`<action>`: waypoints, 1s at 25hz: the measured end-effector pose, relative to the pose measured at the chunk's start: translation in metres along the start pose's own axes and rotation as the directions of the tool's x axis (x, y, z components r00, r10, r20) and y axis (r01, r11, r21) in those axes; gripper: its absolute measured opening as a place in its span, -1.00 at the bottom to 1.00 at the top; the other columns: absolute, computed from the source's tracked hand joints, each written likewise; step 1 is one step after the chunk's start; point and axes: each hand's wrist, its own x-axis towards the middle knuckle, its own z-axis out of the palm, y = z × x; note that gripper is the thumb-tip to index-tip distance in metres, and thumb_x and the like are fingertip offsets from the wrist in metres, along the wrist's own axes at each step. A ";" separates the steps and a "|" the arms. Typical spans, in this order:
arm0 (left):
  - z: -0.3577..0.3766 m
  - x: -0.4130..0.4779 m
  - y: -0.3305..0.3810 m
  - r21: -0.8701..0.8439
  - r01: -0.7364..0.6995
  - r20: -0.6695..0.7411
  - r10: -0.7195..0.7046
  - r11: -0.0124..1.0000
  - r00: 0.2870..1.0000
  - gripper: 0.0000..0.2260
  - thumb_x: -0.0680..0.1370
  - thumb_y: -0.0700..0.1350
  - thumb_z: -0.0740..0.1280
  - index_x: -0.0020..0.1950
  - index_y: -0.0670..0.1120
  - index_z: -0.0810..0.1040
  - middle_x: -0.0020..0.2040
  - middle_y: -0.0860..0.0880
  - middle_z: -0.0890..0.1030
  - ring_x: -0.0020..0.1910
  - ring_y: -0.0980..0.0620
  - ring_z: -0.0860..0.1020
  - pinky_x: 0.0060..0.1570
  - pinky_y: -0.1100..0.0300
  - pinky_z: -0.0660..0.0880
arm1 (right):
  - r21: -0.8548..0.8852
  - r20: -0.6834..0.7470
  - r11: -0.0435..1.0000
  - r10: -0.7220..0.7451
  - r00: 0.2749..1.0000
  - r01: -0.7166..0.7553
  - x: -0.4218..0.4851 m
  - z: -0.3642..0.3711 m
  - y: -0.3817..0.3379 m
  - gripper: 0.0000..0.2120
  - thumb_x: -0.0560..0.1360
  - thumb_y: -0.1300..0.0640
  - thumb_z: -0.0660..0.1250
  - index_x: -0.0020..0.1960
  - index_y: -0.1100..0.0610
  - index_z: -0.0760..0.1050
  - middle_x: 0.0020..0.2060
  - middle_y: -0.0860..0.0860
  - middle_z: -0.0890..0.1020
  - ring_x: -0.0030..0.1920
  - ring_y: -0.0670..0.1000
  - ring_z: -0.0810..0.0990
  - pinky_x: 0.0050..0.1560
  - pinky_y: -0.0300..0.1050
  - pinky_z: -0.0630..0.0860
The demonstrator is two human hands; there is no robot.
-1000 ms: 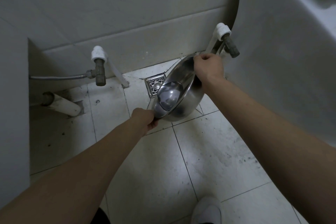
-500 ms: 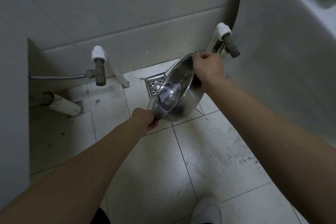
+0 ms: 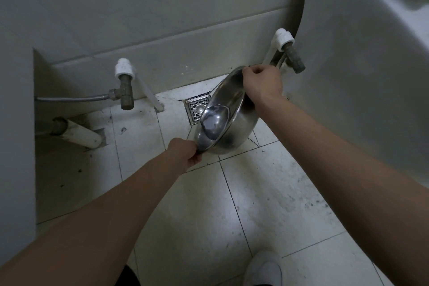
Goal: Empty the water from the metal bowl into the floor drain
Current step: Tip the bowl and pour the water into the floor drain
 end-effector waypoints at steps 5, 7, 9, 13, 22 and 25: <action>0.002 0.001 0.000 0.002 -0.002 0.009 0.002 1.000 1.000 -0.91 0.56 -0.40 0.34 0.06 -0.34 0.54 -0.25 -0.19 0.52 -0.38 -0.04 0.51 -0.61 0.30 0.50 | -0.023 0.015 0.999 -0.023 1.000 0.024 -0.003 -0.002 -0.003 -0.75 0.60 0.05 0.26 -0.24 0.01 0.55 -0.28 -0.02 0.63 -0.13 0.05 0.66 0.06 0.11 0.66; 0.002 0.001 -0.001 0.012 -0.003 0.012 0.003 1.000 1.000 -0.92 0.56 -0.39 0.35 0.04 -0.33 0.54 -0.26 -0.19 0.51 -0.39 -0.04 0.52 -0.61 0.30 0.50 | -0.027 0.018 0.999 -0.025 1.000 0.026 -0.005 -0.002 -0.004 -0.75 0.61 0.05 0.26 -0.21 0.03 0.57 -0.29 -0.01 0.62 -0.12 0.07 0.67 0.06 0.13 0.66; 0.002 0.001 -0.001 0.015 -0.005 0.012 0.005 1.000 1.000 -0.93 0.56 -0.38 0.35 0.03 -0.34 0.53 -0.27 -0.19 0.52 -0.39 -0.04 0.52 -0.61 0.29 0.50 | -0.032 0.015 0.999 -0.028 0.999 0.028 -0.006 -0.003 -0.005 -0.74 0.61 0.05 0.25 -0.25 0.01 0.55 -0.28 -0.01 0.62 -0.13 0.07 0.67 0.06 0.14 0.66; 0.002 0.001 -0.001 0.010 -0.009 0.028 0.009 1.000 1.000 -0.89 0.56 -0.38 0.36 0.07 -0.36 0.53 -0.25 -0.21 0.55 -0.38 -0.04 0.55 -0.59 0.28 0.52 | -0.047 0.014 0.998 -0.046 0.999 0.047 -0.009 -0.004 -0.007 -0.70 0.61 0.05 0.24 -0.30 -0.02 0.49 -0.21 0.03 0.66 -0.09 0.09 0.68 0.07 0.17 0.66; 0.002 -0.002 0.004 -0.149 0.027 0.051 -0.020 0.989 0.999 -0.91 0.61 -0.37 0.22 0.00 -0.32 0.51 -0.24 -0.23 0.59 -0.33 -0.11 0.61 -0.45 0.11 0.65 | -0.080 0.025 0.993 -0.086 0.996 0.088 -0.011 -0.006 -0.012 -0.80 0.63 0.07 0.23 -0.09 0.05 0.59 -0.07 0.06 0.70 -0.02 0.10 0.68 0.11 0.16 0.64; 0.004 -0.004 0.006 -0.195 0.044 0.065 -0.032 0.980 0.997 -0.88 0.62 -0.35 0.15 0.04 -0.31 0.48 -0.26 -0.24 0.58 -0.33 -0.12 0.60 -0.53 0.11 0.62 | -0.093 0.031 0.991 -0.095 0.995 0.098 -0.012 -0.006 -0.015 -0.76 0.63 0.06 0.24 -0.01 0.13 0.65 -0.08 0.08 0.70 -0.04 0.09 0.68 0.10 0.16 0.65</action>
